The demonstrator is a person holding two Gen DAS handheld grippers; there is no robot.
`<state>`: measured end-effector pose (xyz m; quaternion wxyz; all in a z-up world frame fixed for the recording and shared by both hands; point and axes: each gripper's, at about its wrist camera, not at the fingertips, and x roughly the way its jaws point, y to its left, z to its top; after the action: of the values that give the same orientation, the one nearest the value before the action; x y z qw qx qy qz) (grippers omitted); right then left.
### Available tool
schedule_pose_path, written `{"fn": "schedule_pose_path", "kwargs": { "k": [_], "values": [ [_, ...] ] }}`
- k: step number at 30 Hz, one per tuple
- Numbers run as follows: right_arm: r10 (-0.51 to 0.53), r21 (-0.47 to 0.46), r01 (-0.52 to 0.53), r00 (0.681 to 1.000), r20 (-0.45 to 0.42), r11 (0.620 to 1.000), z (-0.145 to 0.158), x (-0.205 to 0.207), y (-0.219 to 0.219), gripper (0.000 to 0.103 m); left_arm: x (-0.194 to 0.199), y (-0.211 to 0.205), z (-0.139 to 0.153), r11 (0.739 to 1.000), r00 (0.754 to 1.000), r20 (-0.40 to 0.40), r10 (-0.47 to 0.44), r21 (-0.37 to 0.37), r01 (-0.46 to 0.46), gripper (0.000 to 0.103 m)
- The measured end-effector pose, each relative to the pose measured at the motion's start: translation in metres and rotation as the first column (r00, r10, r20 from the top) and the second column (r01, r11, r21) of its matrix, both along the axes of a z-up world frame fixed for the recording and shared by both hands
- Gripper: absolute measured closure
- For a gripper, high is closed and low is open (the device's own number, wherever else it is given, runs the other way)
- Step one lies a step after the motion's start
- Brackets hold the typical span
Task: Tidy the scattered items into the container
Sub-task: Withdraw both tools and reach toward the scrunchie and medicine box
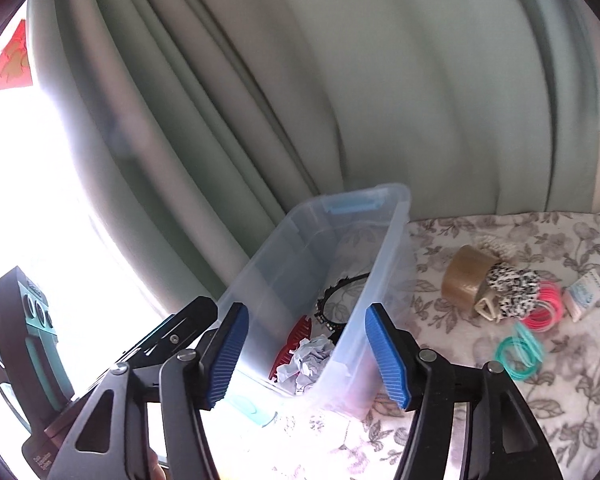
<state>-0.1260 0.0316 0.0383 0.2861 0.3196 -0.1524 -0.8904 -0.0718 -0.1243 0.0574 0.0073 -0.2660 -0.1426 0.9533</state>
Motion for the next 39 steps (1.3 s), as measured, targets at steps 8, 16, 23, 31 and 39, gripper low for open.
{"fn": "schedule_pose_path", "kwargs": {
  "k": [8, 16, 23, 31, 39],
  "values": [
    [-0.112, -0.07, 0.107, 0.992, -0.067, 0.992, 0.018, 0.029, 0.061, 0.036, 0.013, 0.046, 0.012, 0.996, 0.997, -0.013, -0.074, -0.048, 0.073, 0.027],
    [-0.271, -0.135, 0.27, 0.962, 0.004, 0.953, 0.001, 0.035, 0.136, 0.036, 0.015, 0.095, 0.014, 0.983, 0.988, 0.0, -0.157, -0.097, 0.156, 0.027],
    [-0.364, -0.159, 0.366, 0.93, 0.043, 0.917, -0.013, 0.032, 0.182, 0.036, 0.006, 0.136, 0.0, 0.959, 0.97, 0.057, -0.235, -0.151, 0.241, 0.027],
    [-0.366, -0.123, 0.395, 0.907, 0.208, 0.91, -0.062, 0.007, 0.198, 0.036, -0.006, 0.156, -0.026, 0.948, 0.958, 0.142, -0.249, -0.165, 0.271, 0.027],
    [-0.282, -0.081, 0.317, 0.914, 0.293, 0.945, -0.108, -0.012, 0.183, 0.036, -0.027, 0.168, -0.054, 0.933, 0.939, 0.21, -0.274, -0.179, 0.312, 0.027]
  ]
}}
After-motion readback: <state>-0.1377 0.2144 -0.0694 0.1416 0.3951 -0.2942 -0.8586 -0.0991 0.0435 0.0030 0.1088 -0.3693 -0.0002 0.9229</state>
